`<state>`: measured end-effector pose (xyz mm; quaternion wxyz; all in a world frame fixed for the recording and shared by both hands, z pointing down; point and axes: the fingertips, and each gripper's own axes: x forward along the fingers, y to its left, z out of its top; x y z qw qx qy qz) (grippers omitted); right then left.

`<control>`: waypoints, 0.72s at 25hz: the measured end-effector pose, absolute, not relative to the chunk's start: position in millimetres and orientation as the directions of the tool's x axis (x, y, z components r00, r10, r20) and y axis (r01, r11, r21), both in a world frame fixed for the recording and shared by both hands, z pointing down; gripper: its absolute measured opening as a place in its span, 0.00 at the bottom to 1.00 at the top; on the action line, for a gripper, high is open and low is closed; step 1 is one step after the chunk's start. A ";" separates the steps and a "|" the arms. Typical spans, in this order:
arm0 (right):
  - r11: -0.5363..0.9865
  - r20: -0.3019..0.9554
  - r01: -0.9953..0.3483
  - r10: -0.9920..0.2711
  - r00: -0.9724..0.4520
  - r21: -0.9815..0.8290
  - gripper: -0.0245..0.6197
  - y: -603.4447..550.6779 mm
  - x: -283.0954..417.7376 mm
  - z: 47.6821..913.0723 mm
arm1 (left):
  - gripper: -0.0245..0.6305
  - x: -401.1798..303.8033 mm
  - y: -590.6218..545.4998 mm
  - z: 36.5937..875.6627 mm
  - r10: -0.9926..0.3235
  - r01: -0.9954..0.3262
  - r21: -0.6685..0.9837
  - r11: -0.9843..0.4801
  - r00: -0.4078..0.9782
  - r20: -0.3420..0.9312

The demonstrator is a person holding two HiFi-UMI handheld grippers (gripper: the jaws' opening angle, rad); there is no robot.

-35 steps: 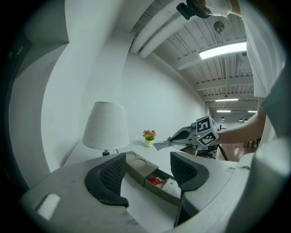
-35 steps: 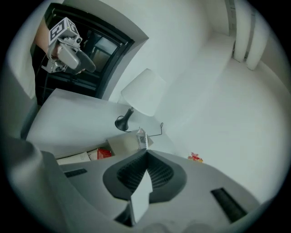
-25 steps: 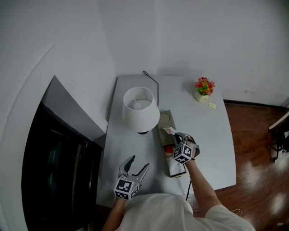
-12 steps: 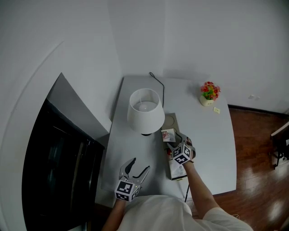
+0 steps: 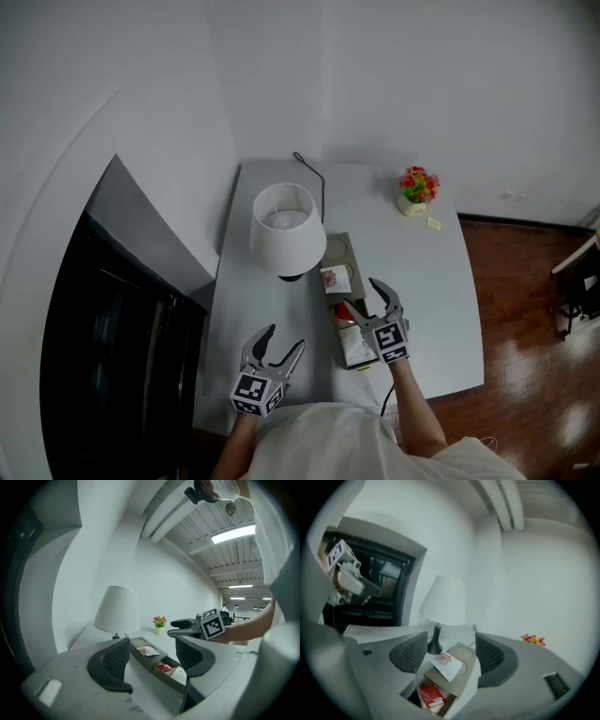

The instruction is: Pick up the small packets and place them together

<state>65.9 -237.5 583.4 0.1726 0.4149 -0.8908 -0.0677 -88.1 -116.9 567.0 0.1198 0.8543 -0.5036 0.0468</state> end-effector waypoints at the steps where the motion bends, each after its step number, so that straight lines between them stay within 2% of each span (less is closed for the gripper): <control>1: 0.648 0.212 -0.729 -0.761 -0.613 0.221 0.55 -226.0 70.6 570.8 | 0.48 -87.9 -118.2 562.7 -0.852 -0.871 0.157 -0.466 0.489 0.185; 6: 0.624 0.025 -0.780 -0.780 -0.626 -0.046 0.54 -174.7 99.4 530.3 | 0.48 -87.5 -122.6 548.7 -0.865 -0.875 0.131 -0.466 0.481 0.142; 8: 0.625 -0.003 -0.775 -0.779 -0.627 -0.094 0.49 -155.4 102.9 527.9 | 0.48 -85.4 -121.7 545.0 -0.867 -0.875 0.128 -0.468 0.482 0.128; 12: 0.617 0.030 -0.779 -0.781 -0.623 -0.114 0.49 -125.4 103.2 544.7 | 0.48 -77.6 -118.5 549.4 -0.854 -0.862 0.156 -0.482 0.502 0.137; 18: 0.603 0.134 -0.790 -0.779 -0.612 -0.107 0.49 -109.3 117.8 574.0 | 0.44 -59.0 -110.5 543.0 -0.833 -0.844 0.101 -0.527 0.537 0.135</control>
